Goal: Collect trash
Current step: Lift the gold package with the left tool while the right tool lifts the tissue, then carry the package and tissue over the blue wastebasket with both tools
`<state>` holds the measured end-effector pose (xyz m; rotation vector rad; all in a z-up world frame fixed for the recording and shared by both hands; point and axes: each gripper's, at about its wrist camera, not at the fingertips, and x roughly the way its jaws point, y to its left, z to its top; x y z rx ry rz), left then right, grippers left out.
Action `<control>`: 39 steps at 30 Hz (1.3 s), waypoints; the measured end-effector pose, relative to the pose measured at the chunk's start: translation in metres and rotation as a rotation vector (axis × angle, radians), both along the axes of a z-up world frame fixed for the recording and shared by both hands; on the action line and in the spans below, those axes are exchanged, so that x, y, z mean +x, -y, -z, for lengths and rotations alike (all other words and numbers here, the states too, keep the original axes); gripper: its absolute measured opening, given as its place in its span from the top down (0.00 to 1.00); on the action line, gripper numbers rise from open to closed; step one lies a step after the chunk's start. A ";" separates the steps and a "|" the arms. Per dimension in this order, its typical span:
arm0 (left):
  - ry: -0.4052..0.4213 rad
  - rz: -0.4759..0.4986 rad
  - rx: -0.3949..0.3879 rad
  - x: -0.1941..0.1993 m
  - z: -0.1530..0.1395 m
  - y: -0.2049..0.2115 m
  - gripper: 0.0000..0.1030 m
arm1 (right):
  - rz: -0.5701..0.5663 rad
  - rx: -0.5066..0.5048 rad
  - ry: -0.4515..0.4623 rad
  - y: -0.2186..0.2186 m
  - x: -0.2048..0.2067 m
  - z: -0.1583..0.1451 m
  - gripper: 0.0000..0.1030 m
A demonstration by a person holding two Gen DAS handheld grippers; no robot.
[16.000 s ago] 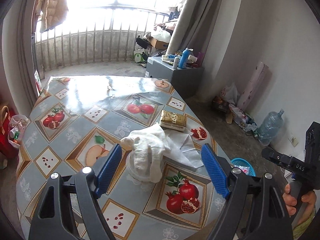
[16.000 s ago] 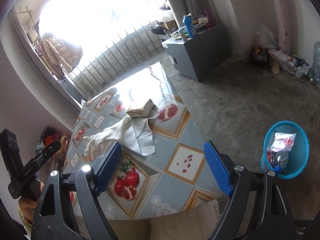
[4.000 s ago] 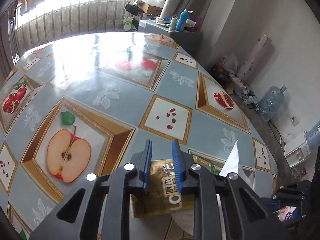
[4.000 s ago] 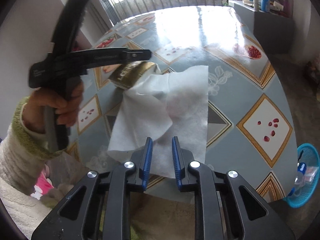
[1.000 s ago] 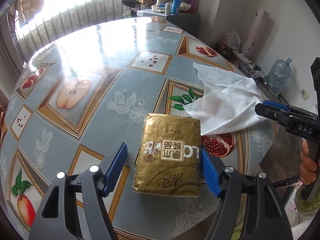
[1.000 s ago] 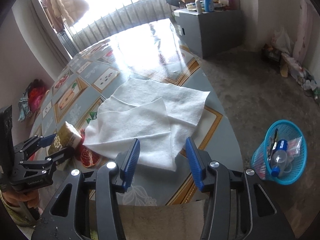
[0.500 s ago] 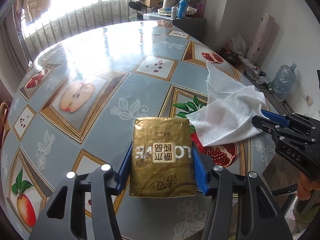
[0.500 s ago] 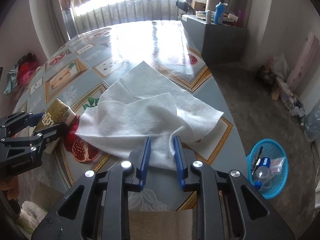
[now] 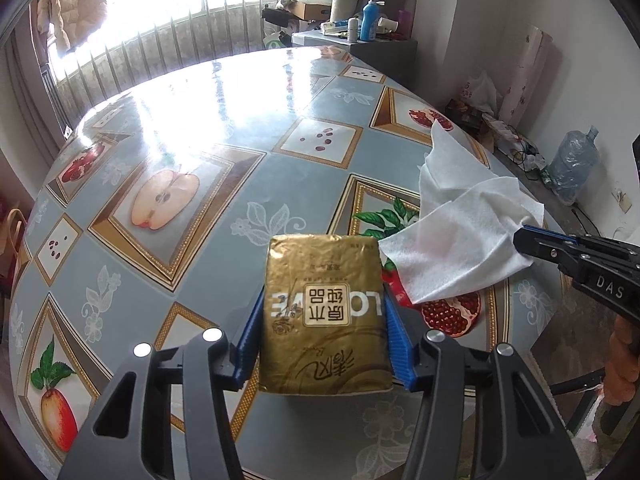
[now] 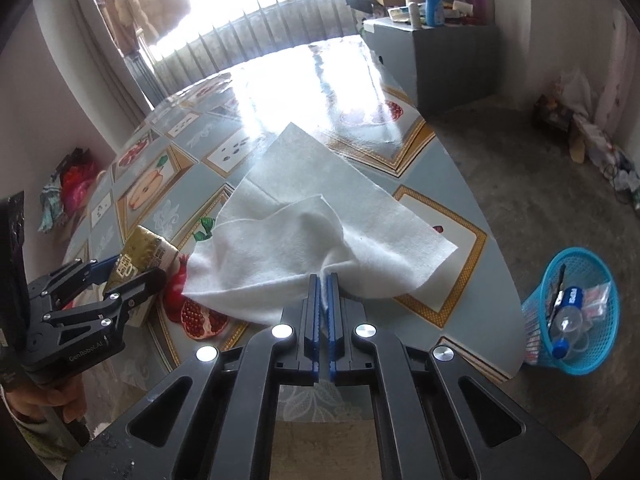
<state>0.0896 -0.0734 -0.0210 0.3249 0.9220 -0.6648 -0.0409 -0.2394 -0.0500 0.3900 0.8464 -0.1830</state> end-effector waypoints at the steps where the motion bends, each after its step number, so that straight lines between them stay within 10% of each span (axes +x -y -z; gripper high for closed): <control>1: 0.004 -0.002 -0.001 0.000 -0.001 -0.001 0.49 | 0.002 0.009 0.006 0.001 -0.001 -0.002 0.99; 22: 0.091 0.062 -0.113 -0.011 -0.056 0.017 0.49 | 0.141 0.072 0.224 0.052 -0.043 -0.064 0.99; 31: 0.020 0.410 -0.269 -0.045 -0.104 0.140 0.49 | 0.545 -0.043 0.237 0.138 -0.159 -0.076 0.99; 39: -0.252 0.646 -0.223 -0.096 -0.063 0.294 0.49 | 0.863 -0.109 0.024 0.197 -0.223 -0.020 0.98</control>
